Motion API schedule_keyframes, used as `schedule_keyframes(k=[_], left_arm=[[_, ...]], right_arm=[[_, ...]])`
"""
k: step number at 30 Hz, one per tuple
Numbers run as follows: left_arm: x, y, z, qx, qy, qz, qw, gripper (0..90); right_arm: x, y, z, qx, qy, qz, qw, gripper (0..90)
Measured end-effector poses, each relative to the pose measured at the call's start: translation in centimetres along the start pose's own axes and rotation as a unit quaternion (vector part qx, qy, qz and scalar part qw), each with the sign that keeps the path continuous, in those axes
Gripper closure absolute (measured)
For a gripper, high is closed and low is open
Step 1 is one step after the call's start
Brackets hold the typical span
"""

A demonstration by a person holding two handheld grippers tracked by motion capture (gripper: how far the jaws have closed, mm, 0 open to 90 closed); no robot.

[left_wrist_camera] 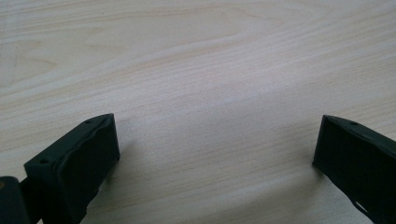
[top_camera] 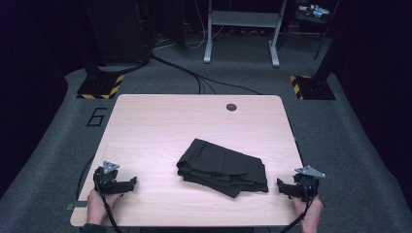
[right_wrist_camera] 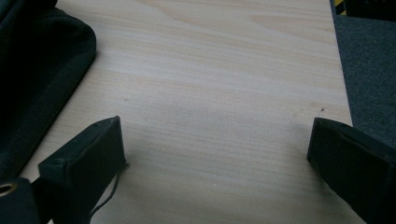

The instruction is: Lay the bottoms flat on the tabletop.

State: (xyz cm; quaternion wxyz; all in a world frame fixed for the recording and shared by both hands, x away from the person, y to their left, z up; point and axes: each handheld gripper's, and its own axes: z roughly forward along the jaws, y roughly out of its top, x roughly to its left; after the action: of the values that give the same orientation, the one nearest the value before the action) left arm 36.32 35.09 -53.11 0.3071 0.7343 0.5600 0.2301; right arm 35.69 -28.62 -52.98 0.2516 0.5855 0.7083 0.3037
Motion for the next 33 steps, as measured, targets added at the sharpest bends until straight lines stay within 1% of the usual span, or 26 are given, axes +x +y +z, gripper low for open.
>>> schedule_keyframes(k=[1,4,5,6,7,8,9,11,12,14,15,17,18,21,22,23,24,25,27,28,29,31,33], left_arm=[[0.1,0.1,0.0,0.004,-0.001,0.005,1.0,0.0],[0.0,0.2,0.0,0.006,-0.004,0.003,1.0,0.0],[-0.1,0.4,-0.1,0.001,-0.015,-0.001,0.9999,0.0],[-0.1,0.4,-0.1,0.001,-0.015,-0.001,0.9999,0.1],[-0.6,0.6,-0.3,-0.012,-0.013,0.001,0.9998,0.2],[-0.6,0.6,-0.3,-0.012,-0.013,0.001,0.9998,0.5],[-1.0,1.0,-0.7,-0.019,-0.021,0.009,0.9996,1.6],[-1.6,1.4,-0.9,-0.029,-0.026,0.02,0.999,3.2],[-1.8,1.7,-1.1,-0.022,-0.03,0.028,0.9989,3.3],[-2.5,2.2,-1.2,-0.027,-0.037,0.037,0.9982,3.3],[-2.8,2.4,-1.3,-0.026,-0.041,0.043,0.9979,3.2],[-3.7,2.9,-1.3,-0.029,-0.045,0.049,0.9973,2.2],[-4.1,3.2,-1.2,-0.025,-0.051,0.055,0.9969,1.9],[-5.5,3.9,-1.3,-0.024,-0.068,0.076,0.9945,2.2],[-5.8,4.1,-1.3,-0.023,-0.071,0.082,0.9938,2.1],[-6.5,4.4,-1.3,-0.027,-0.072,0.093,0.9927,2.2],[-6.5,4.4,-1.3,-0.027,-0.072,0.093,0.9927,2.4],[-7.3,5.0,-1.2,-0.026,-0.083,0.108,0.9904,2.6],[-8.1,5.3,-1.0,-0.033,-0.086,0.12,0.9885,3.1],[-8.4,5.6,-0.9,-0.028,-0.088,0.128,0.9874,3.5],[-8.8,5.7,-0.7,-0.03,-0.089,0.129,0.9871,3.5],[-9.4,6.2,-0.7,-0.031,-0.1,0.138,0.9849,3.6],[-10.2,6.7,-0.7,-0.04,-0.103,0.145,0.9832,3.6]], right_arm=[[0.0,0.0,0.0,0.0,0.0,0.001,1.0,3.3],[0.0,0.0,0.0,0.0,0.0,0.0,1.0,3.3],[0.0,0.0,0.0,0.0,0.0,0.001,1.0,3.3],[0.0,0.0,0.0,0.0,0.0,0.001,1.0,3.2],[0.0,0.0,0.0,0.0,0.0,0.0,1.0,3.3],[0.0,0.0,0.0,0.0,0.0,0.001,1.0,3.3],[0.0,0.0,0.0,0.0,0.0,0.0,1.0,3.3],[0.0,0.0,0.0,0.0,0.0,0.001,1.0,3.3],[0.0,0.0,0.0,0.0,0.0,0.001,1.0,3.3],[0.0,0.0,0.0,0.0,0.0,0.001,1.0,3.3],[0.0,0.0,0.0,0.0,0.0,0.001,1.0,3.3],[0.0,0.0,0.0,0.0,0.0,0.001,1.0,3.3],[0.0,0.0,0.0,0.0,0.0,0.001,1.0,3.3],[0.0,0.0,0.0,0.001,0.0,0.001,1.0,3.3],[0.0,0.0,0.0,0.0,0.0,0.0,1.0,3.3],[0.0,0.0,0.0,0.0,0.0,0.001,1.0,3.3],[0.0,0.0,0.0,0.0,0.0,0.001,1.0,3.3],[0.0,0.0,0.0,0.0,0.0,0.001,1.0,3.3],[0.0,0.0,0.0,0.0,0.0,0.001,1.0,3.3],[0.0,0.0,0.0,0.0,0.0,0.001,1.0,3.3],[0.0,0.0,0.0,0.0,0.0,0.001,1.0,3.3],[0.0,0.0,0.0,0.0,0.0,0.001,1.0,3.3],[0.0,0.0,0.0,0.0,0.0,0.001,1.0,3.3]])
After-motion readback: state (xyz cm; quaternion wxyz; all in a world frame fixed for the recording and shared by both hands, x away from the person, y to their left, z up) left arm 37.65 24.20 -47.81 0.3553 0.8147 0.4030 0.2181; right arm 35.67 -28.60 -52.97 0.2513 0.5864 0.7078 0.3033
